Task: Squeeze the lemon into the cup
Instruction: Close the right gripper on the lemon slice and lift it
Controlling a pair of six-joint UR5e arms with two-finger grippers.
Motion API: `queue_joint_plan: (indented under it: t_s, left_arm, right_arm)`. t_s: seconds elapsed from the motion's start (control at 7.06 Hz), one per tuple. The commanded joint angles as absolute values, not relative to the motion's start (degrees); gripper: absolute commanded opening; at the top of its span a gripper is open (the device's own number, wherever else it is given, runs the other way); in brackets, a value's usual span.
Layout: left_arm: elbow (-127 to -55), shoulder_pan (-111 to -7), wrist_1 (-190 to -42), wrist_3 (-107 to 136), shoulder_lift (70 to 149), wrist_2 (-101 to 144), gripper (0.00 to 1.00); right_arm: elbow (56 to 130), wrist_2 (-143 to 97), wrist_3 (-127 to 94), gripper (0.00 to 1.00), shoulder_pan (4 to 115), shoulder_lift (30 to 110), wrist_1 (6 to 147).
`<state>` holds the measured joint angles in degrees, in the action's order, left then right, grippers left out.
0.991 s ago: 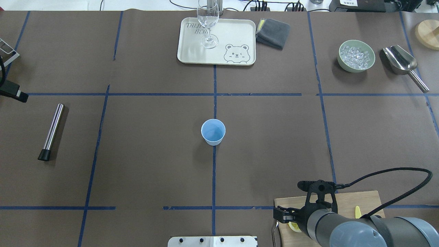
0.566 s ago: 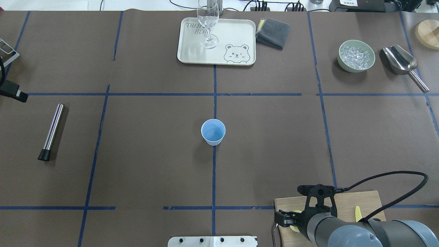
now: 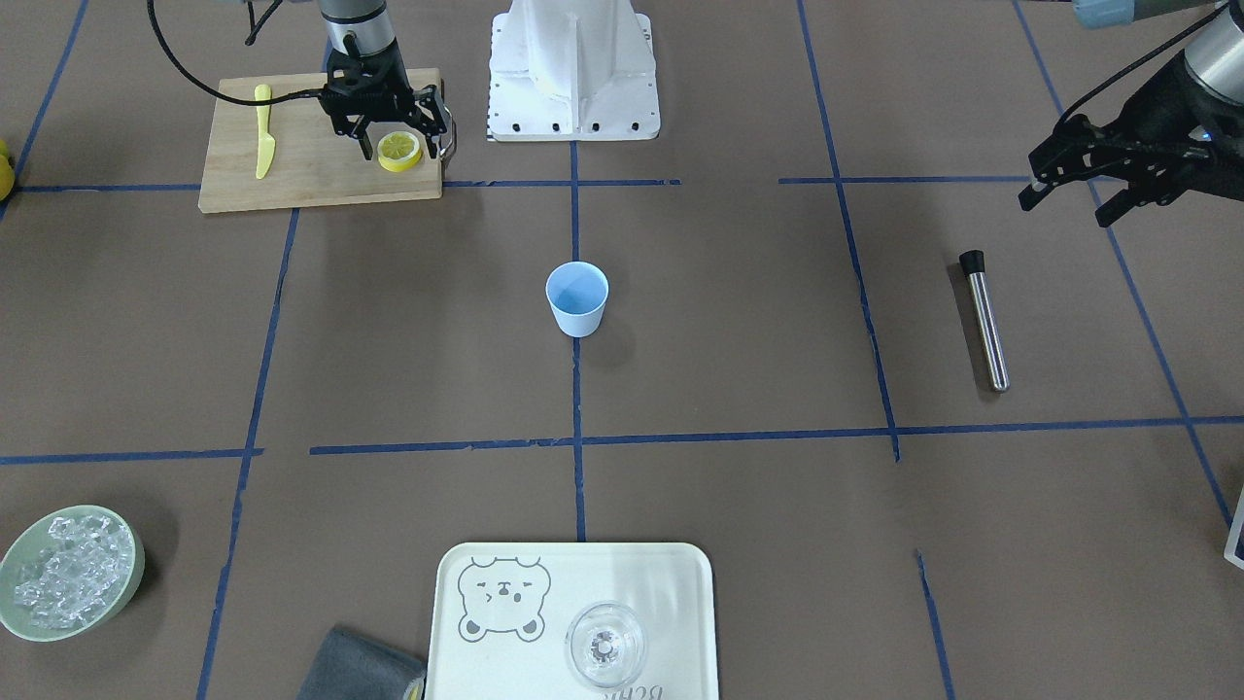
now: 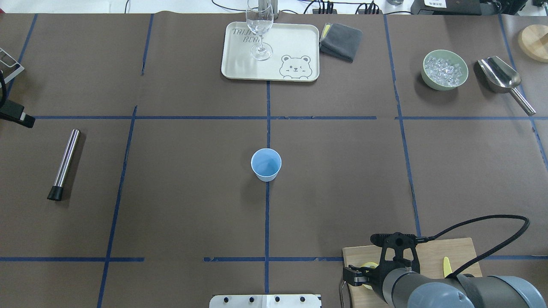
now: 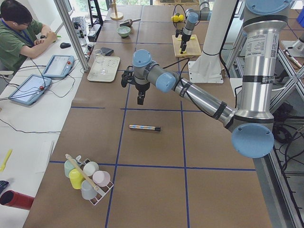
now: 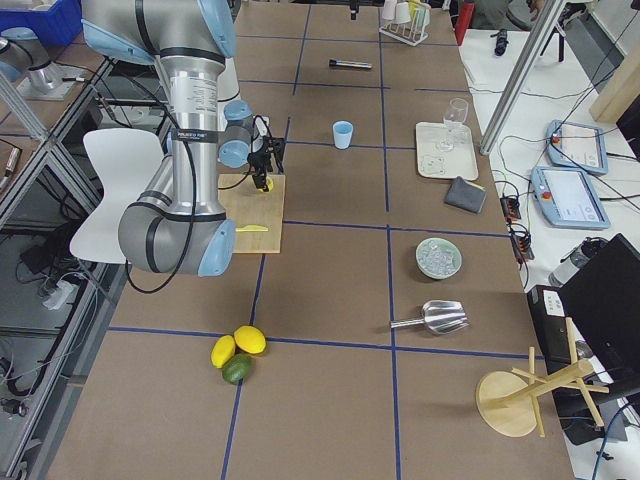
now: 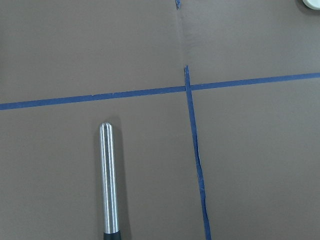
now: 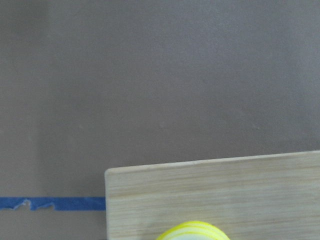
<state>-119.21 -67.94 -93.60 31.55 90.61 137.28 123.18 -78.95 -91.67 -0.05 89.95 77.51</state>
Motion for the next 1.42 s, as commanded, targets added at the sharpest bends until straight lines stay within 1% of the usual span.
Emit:
queue_joint_plan:
  t_s: [0.0,0.28,0.42,0.57,0.71,0.85,0.99,1.27]
  left_arm:
    - [-119.18,-67.94,-93.60,31.55,90.62,137.29,1.00]
    - [-119.00,-67.94,-93.60,31.55,90.62,137.29,1.00]
    - [-119.00,-67.94,-93.60,31.55,90.62,137.29,1.00]
    - [-119.00,-67.94,-93.60,31.55,90.62,137.29,1.00]
    - [-118.92,-67.94,-93.60,31.47,90.62,137.29,1.00]
    - [-118.92,-67.94,-93.60,31.55,90.62,137.29,1.00]
    - [-118.92,-67.94,-93.60,31.55,90.62,137.29,1.00]
    - [-119.00,-67.94,-93.60,31.55,90.62,137.29,1.00]
  right_arm:
    - [122.44,-79.71,-91.67,1.00,-0.09,90.09,77.52]
    - [122.34,-79.72,-91.67,0.99,-0.09,89.91,77.52]
    - [122.43,-79.72,-91.76,0.77,-0.09,89.91,77.61]
    - [122.61,-79.72,-91.67,0.48,0.00,89.91,77.61]
    - [122.78,-79.72,-91.67,0.25,0.00,90.09,77.61]
    - [122.87,-79.72,-91.76,0.15,0.00,90.09,77.61]
    - [123.05,-79.72,-91.67,0.13,0.17,90.09,77.61]
    - [125.40,-81.28,-91.76,0.13,0.35,90.87,77.87]
